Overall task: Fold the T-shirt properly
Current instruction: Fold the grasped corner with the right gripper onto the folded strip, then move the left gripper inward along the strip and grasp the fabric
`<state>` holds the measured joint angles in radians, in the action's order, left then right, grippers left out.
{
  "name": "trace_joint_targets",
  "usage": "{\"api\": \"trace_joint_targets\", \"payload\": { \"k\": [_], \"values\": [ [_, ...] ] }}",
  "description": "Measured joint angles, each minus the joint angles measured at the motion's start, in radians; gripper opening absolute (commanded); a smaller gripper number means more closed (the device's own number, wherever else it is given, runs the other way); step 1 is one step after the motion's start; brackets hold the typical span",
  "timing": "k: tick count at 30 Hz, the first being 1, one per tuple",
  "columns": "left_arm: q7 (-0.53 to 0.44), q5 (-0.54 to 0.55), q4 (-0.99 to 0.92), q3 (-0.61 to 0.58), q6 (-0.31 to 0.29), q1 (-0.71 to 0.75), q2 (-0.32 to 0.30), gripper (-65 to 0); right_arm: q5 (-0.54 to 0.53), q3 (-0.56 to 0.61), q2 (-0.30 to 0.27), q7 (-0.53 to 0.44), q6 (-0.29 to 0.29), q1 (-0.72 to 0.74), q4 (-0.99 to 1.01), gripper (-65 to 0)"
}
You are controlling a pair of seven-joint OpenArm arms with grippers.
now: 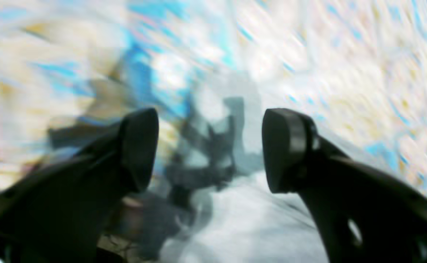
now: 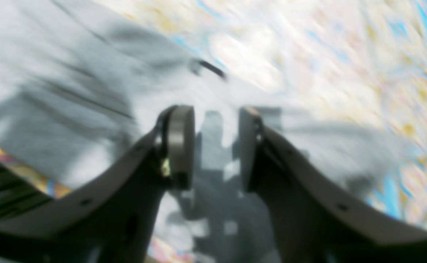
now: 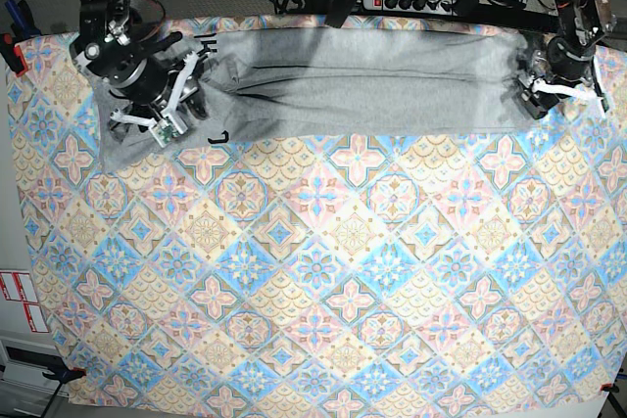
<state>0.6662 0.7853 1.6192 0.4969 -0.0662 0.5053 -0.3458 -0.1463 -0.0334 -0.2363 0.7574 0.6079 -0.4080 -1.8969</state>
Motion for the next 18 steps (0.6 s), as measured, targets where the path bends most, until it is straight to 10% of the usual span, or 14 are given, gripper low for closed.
{"api": "trace_joint_targets", "payload": {
  "k": [18],
  "values": [
    [0.136, -0.044, -0.129, -0.001, -0.006, -0.103, 0.002, -21.5, 0.000, 0.119, 0.018, -0.060, -0.010, 0.128, 0.358, -46.2]
  ]
}}
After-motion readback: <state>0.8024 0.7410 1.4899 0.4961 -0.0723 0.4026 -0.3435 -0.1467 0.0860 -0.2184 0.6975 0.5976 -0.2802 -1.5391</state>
